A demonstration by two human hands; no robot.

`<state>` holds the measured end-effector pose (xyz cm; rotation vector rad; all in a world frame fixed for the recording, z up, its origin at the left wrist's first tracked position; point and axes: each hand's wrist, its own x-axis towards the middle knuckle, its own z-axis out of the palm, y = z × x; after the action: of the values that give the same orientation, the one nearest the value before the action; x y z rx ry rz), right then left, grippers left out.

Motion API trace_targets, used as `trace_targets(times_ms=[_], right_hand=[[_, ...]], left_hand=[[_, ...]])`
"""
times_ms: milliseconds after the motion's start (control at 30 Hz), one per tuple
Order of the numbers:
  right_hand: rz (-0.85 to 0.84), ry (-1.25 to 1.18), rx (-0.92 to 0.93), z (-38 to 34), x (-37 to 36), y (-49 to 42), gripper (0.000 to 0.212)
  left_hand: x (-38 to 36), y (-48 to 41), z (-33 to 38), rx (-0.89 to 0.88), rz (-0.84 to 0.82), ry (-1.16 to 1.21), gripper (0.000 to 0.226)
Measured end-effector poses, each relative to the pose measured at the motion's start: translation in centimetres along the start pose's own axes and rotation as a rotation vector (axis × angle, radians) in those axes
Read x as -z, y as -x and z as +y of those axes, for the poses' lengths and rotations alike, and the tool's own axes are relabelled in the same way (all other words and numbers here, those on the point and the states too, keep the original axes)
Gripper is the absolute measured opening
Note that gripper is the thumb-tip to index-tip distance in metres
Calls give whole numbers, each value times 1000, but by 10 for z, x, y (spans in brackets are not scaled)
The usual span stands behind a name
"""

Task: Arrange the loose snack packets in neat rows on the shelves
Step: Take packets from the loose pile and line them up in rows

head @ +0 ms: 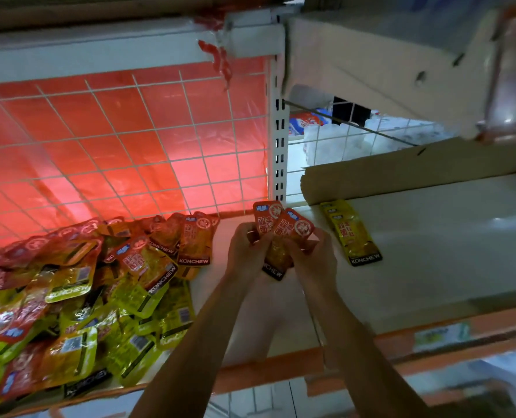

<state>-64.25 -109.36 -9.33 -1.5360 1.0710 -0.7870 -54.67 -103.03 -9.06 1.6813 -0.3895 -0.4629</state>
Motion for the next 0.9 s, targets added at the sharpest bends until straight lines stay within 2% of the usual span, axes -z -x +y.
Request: trace_targets(times_ms=[67, 233, 333, 500, 733, 900], right_hand=[[50, -51, 40, 4, 19, -4, 52], [150, -95, 72, 16, 79, -15, 56], [182, -131, 9, 28, 123, -22, 51], [230, -42, 18, 48, 210, -40, 40], [264, -15, 38, 70, 326, -69, 36], [315, -27, 50, 81, 384, -86, 32]], left_hand=[[-16, 9, 5, 21, -52, 74, 27], [-70, 33, 14, 76, -182, 213, 19], [-110, 46, 18, 76, -250, 175, 19], [-190, 80, 23, 79, -312, 113, 4], [-301, 127, 39, 86, -396, 171, 13], [-361, 142, 43, 31, -405, 103, 10]])
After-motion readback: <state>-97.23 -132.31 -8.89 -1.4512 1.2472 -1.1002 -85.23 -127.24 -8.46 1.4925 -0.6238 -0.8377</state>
